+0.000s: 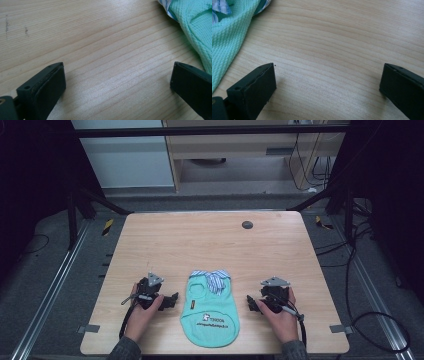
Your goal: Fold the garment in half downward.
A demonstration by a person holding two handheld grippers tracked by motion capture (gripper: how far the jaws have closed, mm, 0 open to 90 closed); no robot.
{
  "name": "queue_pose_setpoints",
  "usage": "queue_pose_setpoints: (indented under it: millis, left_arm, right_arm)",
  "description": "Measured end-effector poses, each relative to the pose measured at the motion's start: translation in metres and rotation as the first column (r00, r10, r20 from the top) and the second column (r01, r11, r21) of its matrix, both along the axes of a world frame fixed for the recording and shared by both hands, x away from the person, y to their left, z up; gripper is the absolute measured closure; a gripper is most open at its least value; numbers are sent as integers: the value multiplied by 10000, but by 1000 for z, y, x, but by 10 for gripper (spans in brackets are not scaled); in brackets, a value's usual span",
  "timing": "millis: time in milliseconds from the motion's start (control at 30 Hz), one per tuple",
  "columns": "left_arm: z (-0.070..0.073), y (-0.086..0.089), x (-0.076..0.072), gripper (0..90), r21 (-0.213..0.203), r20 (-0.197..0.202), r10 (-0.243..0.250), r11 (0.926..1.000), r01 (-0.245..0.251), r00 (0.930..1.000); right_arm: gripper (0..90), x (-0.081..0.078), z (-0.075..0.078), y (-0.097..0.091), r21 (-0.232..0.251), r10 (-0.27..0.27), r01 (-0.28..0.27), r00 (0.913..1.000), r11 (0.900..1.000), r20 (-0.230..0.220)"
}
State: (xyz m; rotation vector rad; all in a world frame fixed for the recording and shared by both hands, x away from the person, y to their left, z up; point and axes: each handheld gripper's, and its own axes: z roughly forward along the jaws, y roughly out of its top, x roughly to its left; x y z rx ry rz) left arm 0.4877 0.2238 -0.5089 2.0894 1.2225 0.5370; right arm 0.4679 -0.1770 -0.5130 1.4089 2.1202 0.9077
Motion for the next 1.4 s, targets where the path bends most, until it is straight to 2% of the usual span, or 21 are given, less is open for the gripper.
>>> queue_pose_setpoints:
  millis: [933,1000,1033,1067,1133,1167,1267,1400]
  left_arm:
    - [0,2,-4,0,-21,-4,-104,9999,104,9999]
    - [0,2,-5,0,-44,23,-113,9999,114,9999]
    - [0,3,-6,1,-32,11,-167,9999,167,9999]
    - [0,3,-7,1,-61,66,-172,9998,172,9998]
    - [1,5,-8,23,6,45,-318,9995,318,9995]
    - [3,6,-8,39,28,-34,-334,9994,334,9994]
    - [11,10,-4,104,-254,-339,-285,9993,276,9990]
    - [28,5,9,135,-478,-470,-390,9982,367,9981]
  right_arm:
    - [28,1,0,1,-24,-157,157,9998,9999,87]
    - [51,0,0,2,4,-214,214,9997,9998,98]
    - [116,-2,1,1,89,-319,317,9991,9995,261]
    - [116,-2,1,1,89,-319,317,9991,9995,261]
    - [201,-3,3,2,168,-232,228,9994,9996,254]
    - [212,-2,5,3,79,-98,96,9997,9999,220]
    - [288,-1,12,9,70,378,-378,9992,9993,103]
    - [361,4,27,18,29,743,-743,9972,9972,26]
